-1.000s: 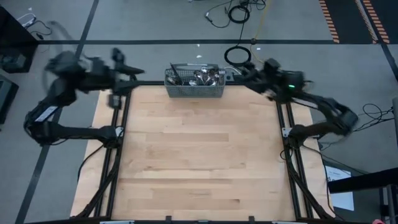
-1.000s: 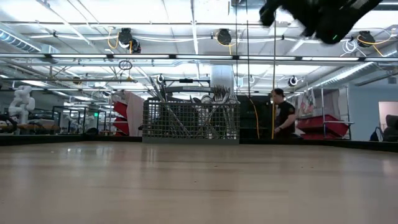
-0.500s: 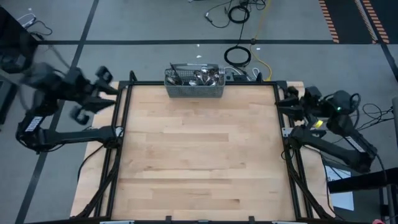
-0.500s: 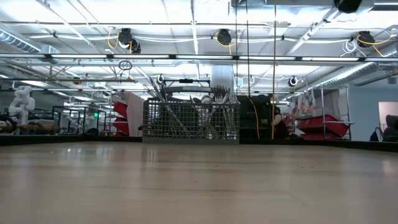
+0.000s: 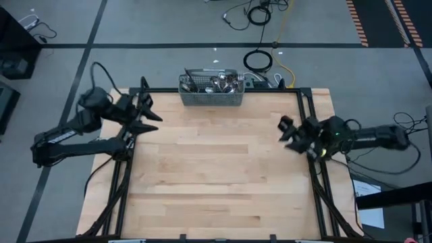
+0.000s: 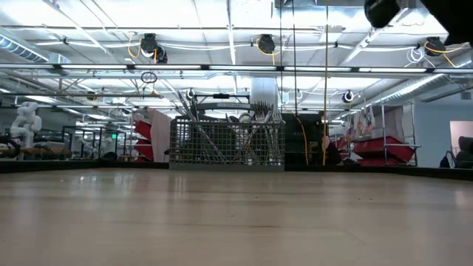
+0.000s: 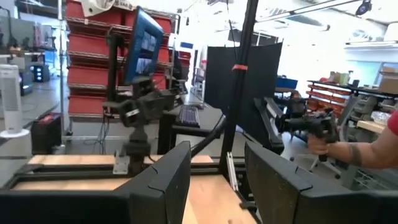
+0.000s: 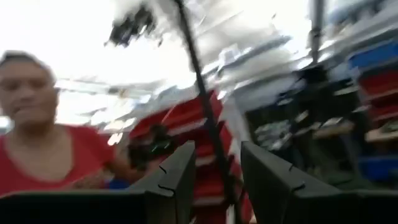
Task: Sort silverware
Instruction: Return to Home Position
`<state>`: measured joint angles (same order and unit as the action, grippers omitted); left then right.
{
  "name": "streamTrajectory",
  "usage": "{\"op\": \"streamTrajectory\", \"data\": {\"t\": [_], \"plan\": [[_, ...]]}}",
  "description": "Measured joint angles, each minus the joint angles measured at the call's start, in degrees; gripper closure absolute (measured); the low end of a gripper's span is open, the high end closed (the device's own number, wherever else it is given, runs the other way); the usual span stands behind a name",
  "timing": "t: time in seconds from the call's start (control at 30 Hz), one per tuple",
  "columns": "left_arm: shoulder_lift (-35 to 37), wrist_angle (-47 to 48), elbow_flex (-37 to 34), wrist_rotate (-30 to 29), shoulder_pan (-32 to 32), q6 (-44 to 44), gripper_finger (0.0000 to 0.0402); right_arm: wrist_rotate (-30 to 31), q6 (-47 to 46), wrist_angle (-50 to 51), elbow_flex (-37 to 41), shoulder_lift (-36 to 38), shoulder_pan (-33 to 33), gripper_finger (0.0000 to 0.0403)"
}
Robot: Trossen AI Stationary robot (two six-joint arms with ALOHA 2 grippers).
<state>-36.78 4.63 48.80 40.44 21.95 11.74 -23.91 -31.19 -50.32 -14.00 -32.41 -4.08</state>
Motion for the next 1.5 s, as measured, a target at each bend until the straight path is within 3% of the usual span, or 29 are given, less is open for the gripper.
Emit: {"op": "streamTrajectory", "data": {"t": [0.13,0.3,0.43,0.57,0.7,0.93,1.17,1.33,1.5], "plan": [[2.08,-7.85,-8.71,0.43,-0.54,-0.18,0.0242,-0.14,8.79,2.46,-1.78,-6.62,7.55,0.0284],[2.39,-11.35,-13.36,2.5,0.46,-7.57,0.0242,-2.96,21.02,6.27,-1.91,-5.1,7.6,0.0284],[2.68,-11.58,-13.37,5.64,2.98,-9.32,0.0242,-6.27,18.7,20.1,-1.98,7.86,4.07,0.0284],[4.4,-11.22,-13.99,11.21,4.51,-10.14,0.0246,-2.09,20.36,38.41,-1.77,21.86,4.13,0.0284],[8.02,-9.94,-18.82,10.7,5.28,-13.61,0.0261,-1.76,25.71,42.04,2.29,31.8,5.35,0.0284],[14.88,-18.21,-30.43,6.99,5.56,-9.56,0.0276,-0.49,25.71,35.24,13.34,31.53,6.11,0.0284],[21.01,-19.75,-38.14,4.13,5.92,-9.08,0.0277,2.24,40.58,39.2,13.15,32.24,5.91,0.0286],[24.87,-19.78,-43.91,3.74,5.9,-9.03,0.0277,9.25,41.12,46.61,13.2,32.24,5.91,0.0296],[28.27,-21.8,-48.4,1.35,5.92,-8.53,0.0277,10.11,41.89,47.14,13.16,32.16,5.91,0.0306]]}}
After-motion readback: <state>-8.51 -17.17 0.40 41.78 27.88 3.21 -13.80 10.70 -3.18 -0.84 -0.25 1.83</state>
